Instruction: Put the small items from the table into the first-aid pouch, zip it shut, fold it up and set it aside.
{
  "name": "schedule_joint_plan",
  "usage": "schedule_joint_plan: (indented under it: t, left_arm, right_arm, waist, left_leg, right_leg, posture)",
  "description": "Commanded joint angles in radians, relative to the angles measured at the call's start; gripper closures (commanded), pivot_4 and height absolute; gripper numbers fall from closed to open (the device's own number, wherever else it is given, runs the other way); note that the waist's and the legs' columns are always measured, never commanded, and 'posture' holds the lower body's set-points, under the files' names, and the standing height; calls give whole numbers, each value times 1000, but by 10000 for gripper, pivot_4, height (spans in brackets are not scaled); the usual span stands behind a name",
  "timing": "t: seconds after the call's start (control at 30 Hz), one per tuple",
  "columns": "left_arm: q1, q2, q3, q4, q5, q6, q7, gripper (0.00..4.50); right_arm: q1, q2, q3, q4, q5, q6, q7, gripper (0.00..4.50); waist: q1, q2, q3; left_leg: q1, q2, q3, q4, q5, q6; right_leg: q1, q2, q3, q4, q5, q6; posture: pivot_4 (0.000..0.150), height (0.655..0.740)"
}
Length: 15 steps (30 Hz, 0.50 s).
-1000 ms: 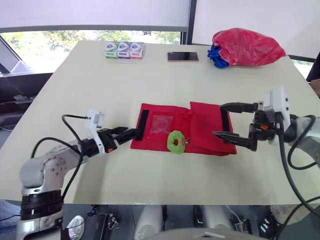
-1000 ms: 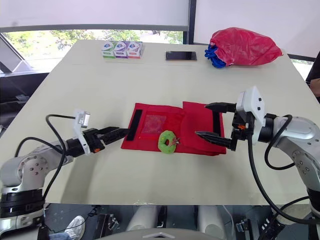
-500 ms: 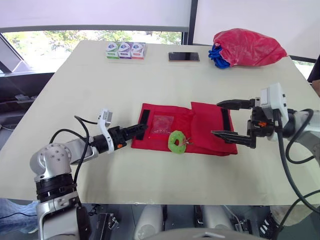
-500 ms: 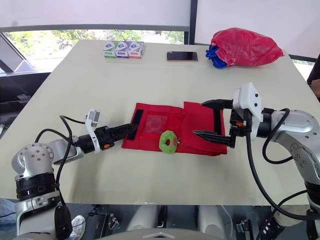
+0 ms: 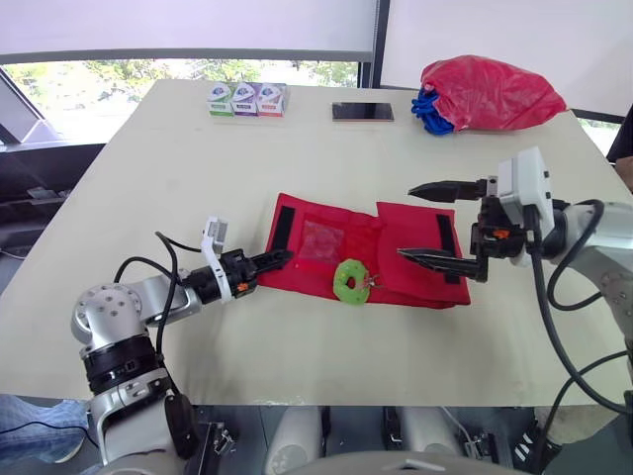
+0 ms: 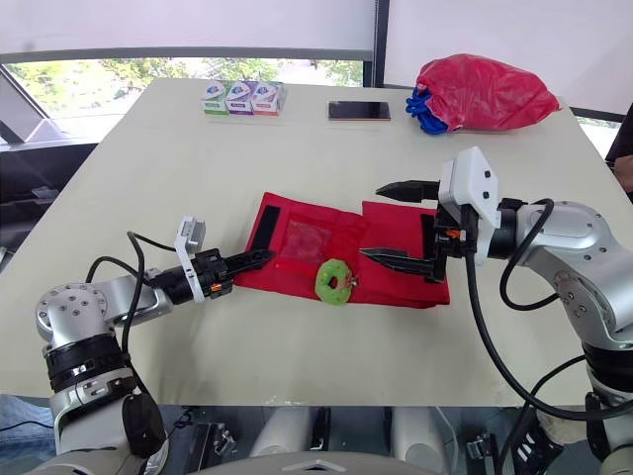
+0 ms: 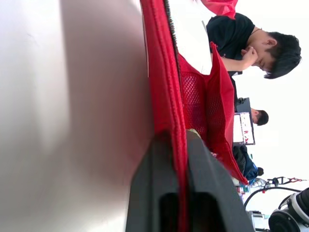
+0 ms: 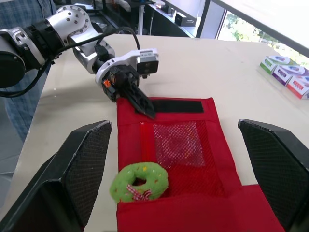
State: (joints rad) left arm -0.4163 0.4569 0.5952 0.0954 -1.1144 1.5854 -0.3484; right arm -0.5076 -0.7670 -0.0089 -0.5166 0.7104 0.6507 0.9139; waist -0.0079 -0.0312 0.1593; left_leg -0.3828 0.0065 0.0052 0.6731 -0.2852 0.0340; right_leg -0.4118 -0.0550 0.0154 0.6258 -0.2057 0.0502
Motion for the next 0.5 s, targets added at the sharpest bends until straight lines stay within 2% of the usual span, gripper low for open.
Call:
schedule_joint_plan:
  t: [0.03,0.2,0.23,0.27,0.3,0.5]
  left_arm:
    - [9,48,11,-29,-27,20,-40,44369]
    - [-10,151,-47,7,6,8,-118,44369]
    - [-16,169,-59,12,10,2,-138,45000]
    - [-24,184,-70,22,16,-3,-154,45000]
    - [-30,198,-81,31,21,-9,-169,45000]
    - [-32,280,-174,53,61,-47,-283,45000]
  right_arm:
    - [-27,21,13,22,-23,-17,-10,0]
    - [-44,45,143,159,-191,-139,52,0]
    - [-52,69,153,189,-207,-147,37,4040]
    - [-58,86,168,221,-227,-161,38,5485]
    - [-62,98,184,249,-248,-178,47,8754]
    - [-102,171,272,422,-381,-286,85,39395]
  waist:
    - [-2,0,0]
    - [-4,0,0]
    - [-4,0,0]
    - [-5,0,0]
    - [-5,0,0]
    - [-5,0,0]
  left_leg:
    - [0,0,0,0,0,0]
    - [0,0,0,0,0,0]
    - [0,0,0,0,0,0]
    - [1,0,0,-1,0,0]
    - [0,0,0,-1,0,0]
    - [0,-1,0,-1,1,-2]
  right_leg:
    - [0,0,0,0,0,0]
    - [0,0,0,0,-1,-2]
    - [0,0,0,0,-1,-2]
    - [0,1,0,0,-1,-2]
    - [0,1,0,0,-1,-2]
    - [-1,1,0,0,0,0]
  posture:
    - [1500,7400]
    - [1500,7400]
    - [1500,7400]
    - [1500,7400]
    - [1500,7400]
    - [1500,7400]
